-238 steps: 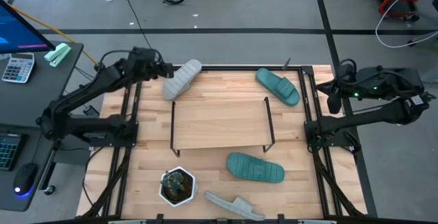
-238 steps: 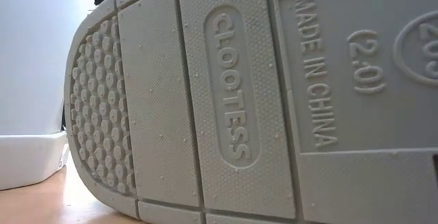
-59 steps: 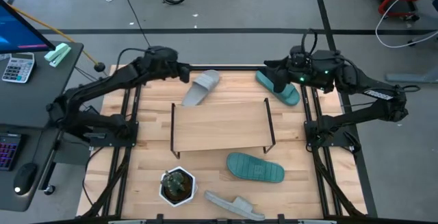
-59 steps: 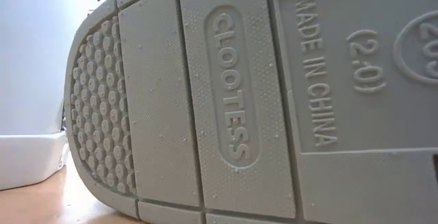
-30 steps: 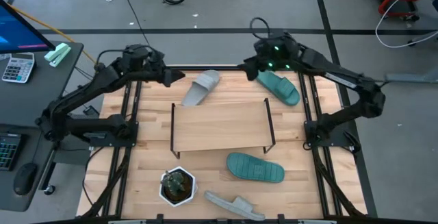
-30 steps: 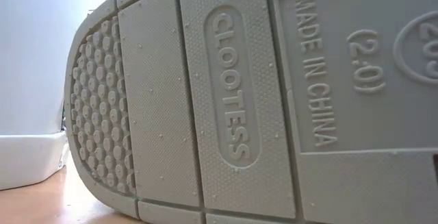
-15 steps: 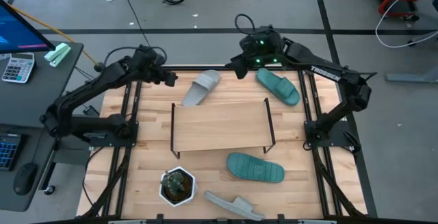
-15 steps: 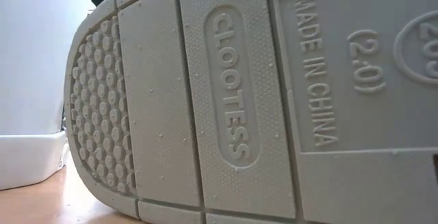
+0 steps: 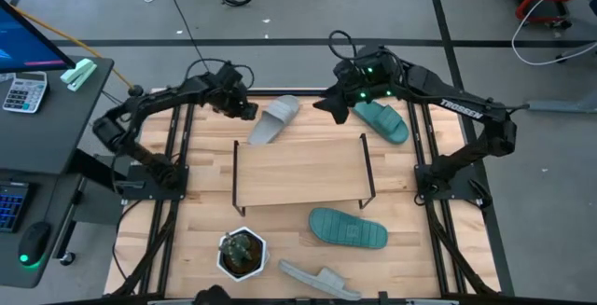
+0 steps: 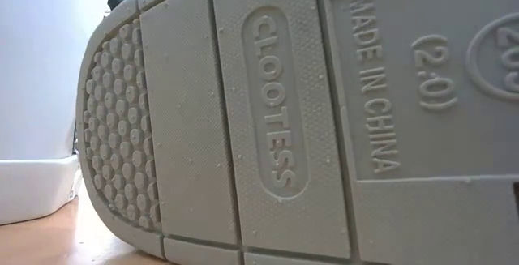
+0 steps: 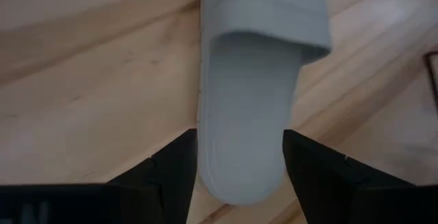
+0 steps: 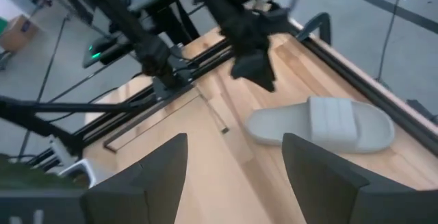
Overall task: Pick and place slides into the shelf
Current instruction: Put the top gray slide on the shelf
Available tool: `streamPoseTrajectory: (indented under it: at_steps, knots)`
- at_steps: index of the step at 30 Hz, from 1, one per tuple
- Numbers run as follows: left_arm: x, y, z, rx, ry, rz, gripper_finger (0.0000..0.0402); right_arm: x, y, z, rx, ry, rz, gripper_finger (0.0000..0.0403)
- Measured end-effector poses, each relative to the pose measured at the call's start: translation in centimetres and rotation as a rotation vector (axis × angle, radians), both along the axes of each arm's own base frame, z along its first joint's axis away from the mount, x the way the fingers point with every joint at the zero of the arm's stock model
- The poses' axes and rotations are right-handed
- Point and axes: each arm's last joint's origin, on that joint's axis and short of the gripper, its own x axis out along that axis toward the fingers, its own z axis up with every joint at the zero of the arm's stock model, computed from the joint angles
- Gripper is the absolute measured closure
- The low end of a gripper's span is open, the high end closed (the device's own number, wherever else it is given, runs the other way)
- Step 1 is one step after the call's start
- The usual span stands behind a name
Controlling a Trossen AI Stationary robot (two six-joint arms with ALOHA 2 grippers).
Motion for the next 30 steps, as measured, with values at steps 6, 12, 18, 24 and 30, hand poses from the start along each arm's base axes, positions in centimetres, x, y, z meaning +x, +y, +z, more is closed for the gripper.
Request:
streamPoseTrajectory:
  at_steps: [6, 12, 18, 24, 30]
  knots:
    - [1.1, 0.3, -1.3, 0.033, 0.035, 0.003, 0.0164, 0.3, 1.5, 0.1, 0.002, 0.004, 0.049, 0.0158]
    - [1.6, 0.2, -2.0, 0.064, 0.076, -0.03, 0.0156, 0.5, 2.2, 0.1, 0.002, 0.004, 0.06, 0.0158]
    - [2.2, 0.1, -2.8, 0.048, 0.078, -0.035, 0.0138, 0.6, 2.2, 0.1, 0.013, 0.001, 0.055, 0.0158]
    - [3.1, -0.2, -4.2, 0.009, 0.105, -0.036, 0.0123, 0.6, 2.2, 0.1, 0.023, -0.002, 0.048, 0.0158]
    - [3.9, -0.5, -5.9, -0.007, 0.161, -0.024, 0.0124, 0.6, 2.2, 0.1, 0.024, -0.002, 0.048, 0.0158]
